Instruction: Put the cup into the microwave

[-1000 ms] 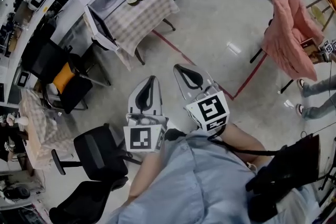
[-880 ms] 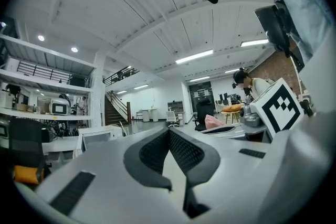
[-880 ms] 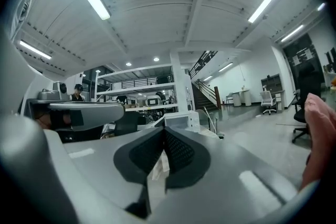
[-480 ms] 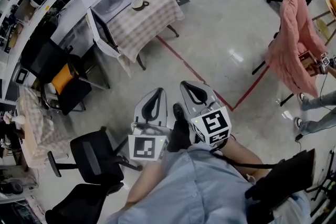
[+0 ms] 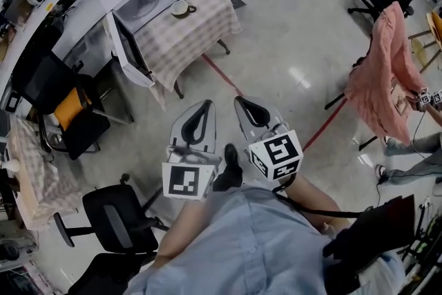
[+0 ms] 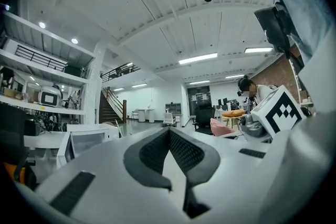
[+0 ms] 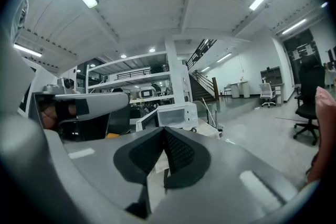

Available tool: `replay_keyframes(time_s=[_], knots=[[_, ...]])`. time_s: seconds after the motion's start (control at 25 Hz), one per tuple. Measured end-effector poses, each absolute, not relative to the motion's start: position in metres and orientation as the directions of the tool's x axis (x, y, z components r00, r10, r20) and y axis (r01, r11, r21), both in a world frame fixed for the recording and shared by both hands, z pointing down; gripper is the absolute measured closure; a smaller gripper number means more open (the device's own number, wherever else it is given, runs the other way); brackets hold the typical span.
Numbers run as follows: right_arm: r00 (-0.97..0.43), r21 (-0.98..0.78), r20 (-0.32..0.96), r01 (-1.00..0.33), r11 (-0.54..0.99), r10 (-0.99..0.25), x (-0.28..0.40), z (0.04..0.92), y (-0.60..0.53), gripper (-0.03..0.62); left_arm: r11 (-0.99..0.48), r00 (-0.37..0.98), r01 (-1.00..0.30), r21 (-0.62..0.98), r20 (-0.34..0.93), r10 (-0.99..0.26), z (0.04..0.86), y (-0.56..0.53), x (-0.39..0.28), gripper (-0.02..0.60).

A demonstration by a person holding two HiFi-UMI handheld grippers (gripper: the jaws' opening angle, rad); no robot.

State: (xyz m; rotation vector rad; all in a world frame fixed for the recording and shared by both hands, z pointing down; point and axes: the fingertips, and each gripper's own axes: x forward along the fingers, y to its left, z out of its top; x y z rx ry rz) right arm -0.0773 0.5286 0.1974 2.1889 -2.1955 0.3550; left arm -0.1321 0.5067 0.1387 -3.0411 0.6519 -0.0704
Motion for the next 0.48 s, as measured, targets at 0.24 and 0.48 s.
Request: replay_keyframes(time_s=[0.24,0.48], knots=[[-0.033,-0.116,0.166,-0.993,0.014,-0.986,-0.071,0.181,0.463,0.591,-0.906,0.906,-0.422,-0.030,-0.003,-0.422,0.124,0.447,-0.128,0.577],[-0.051,-0.104,0.169,-0.994,0.034,-0.984,-0.068,0.179,0.415,0.591,-0.902,0.902,-0.431,-0.028,-0.027,-0.430,0.122,0.399,-0.125,0.577]])
